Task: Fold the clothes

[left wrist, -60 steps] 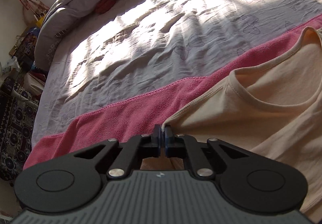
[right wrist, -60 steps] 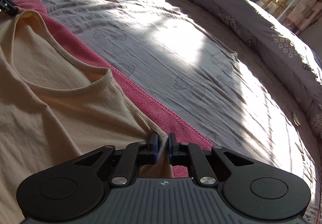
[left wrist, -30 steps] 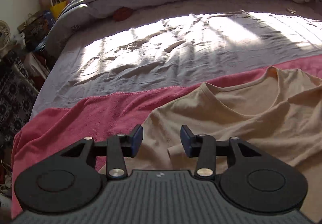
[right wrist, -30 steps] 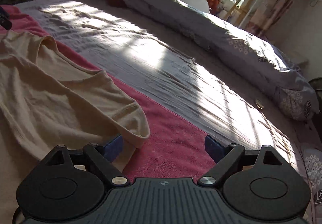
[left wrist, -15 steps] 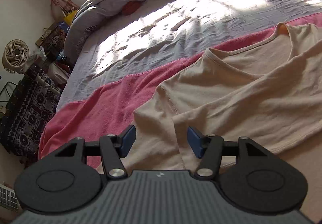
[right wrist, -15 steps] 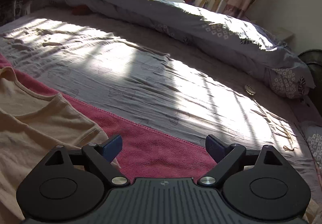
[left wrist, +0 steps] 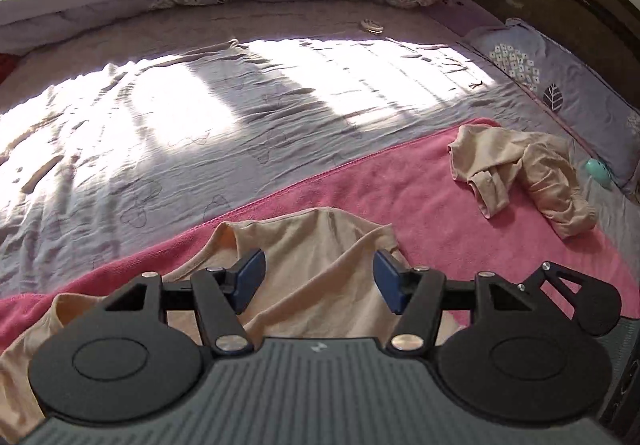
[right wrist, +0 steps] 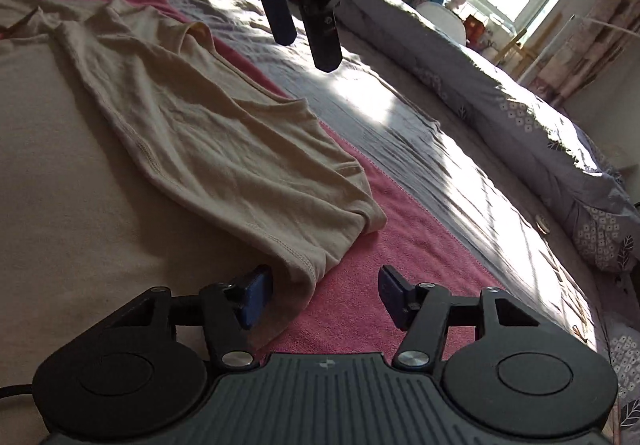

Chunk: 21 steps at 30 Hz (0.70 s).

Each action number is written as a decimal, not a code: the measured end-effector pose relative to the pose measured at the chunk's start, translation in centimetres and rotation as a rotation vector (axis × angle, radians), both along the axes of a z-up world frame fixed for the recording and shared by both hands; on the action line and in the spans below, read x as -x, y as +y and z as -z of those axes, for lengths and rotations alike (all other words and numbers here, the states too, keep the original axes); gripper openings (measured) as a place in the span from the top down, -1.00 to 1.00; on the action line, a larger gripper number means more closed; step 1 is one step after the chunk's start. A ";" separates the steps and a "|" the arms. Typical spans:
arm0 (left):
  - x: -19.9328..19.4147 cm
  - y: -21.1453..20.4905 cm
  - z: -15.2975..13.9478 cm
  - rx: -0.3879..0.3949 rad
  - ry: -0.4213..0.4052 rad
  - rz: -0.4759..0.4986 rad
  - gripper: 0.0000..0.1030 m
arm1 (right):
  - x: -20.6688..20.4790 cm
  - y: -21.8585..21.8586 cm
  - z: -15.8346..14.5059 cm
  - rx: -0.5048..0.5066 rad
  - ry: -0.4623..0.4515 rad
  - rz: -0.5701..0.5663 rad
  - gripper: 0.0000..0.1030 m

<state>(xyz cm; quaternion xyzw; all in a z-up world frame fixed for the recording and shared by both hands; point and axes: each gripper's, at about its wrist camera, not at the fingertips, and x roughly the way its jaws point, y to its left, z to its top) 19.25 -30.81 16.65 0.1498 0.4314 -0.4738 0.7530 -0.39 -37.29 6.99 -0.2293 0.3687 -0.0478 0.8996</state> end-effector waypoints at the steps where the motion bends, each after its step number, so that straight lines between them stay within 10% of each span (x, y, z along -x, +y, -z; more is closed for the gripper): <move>1: 0.5 -1.3 0.2 -0.022 -0.009 0.055 -0.21 | -0.1 -0.3 0.2 -0.019 0.000 0.009 0.43; 13: 3.6 -13.8 6.4 -0.286 -0.092 0.327 -0.26 | 2.2 -0.9 2.1 -0.136 -0.107 0.056 0.65; 21: 2.2 -13.4 7.3 -0.274 0.004 0.184 0.80 | 2.5 -1.0 2.3 -0.140 -0.129 0.056 0.65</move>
